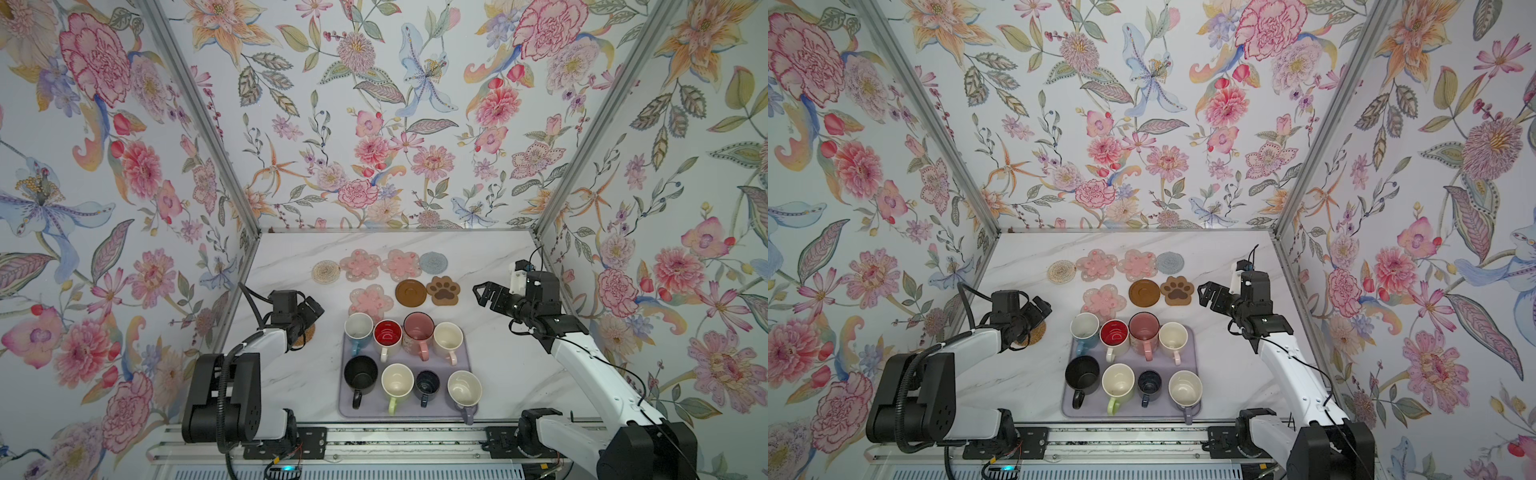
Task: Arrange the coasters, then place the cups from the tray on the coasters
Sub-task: 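Lower the left gripper onto the rattan coaster and push it farther away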
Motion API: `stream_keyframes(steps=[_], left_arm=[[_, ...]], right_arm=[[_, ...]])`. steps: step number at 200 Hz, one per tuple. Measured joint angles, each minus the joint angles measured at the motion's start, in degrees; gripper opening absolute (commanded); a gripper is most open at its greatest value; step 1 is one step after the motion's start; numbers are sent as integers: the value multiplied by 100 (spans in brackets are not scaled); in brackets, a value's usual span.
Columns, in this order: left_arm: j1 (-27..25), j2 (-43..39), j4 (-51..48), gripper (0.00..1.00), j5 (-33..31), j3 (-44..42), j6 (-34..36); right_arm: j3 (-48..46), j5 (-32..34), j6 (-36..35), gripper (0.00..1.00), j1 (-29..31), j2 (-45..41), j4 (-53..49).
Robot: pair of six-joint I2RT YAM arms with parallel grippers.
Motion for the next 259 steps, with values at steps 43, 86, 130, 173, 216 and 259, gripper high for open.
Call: stream_keyframes(steps=[43,86,130,173,216,259], left_arm=[[-420,450,199,99,24,354,-164],[-651,975,389,99,66,798,-251],[-778,1558,407,99,157,1419,-267],[-874,1858,514,99,245,1720,-269],[-1038,2059,511,99,295,1961,-286],[-1161,2105,505,99,293,2022,-310]], right_arm=[[0,2,0,99,4,-83,-31],[0,4,0,99,4,-173,-109],[0,26,0,99,4,-210,-153],[0,90,0,99,4,-247,-155],[0,92,0,99,4,-251,-203],[0,94,0,99,4,-267,-260]])
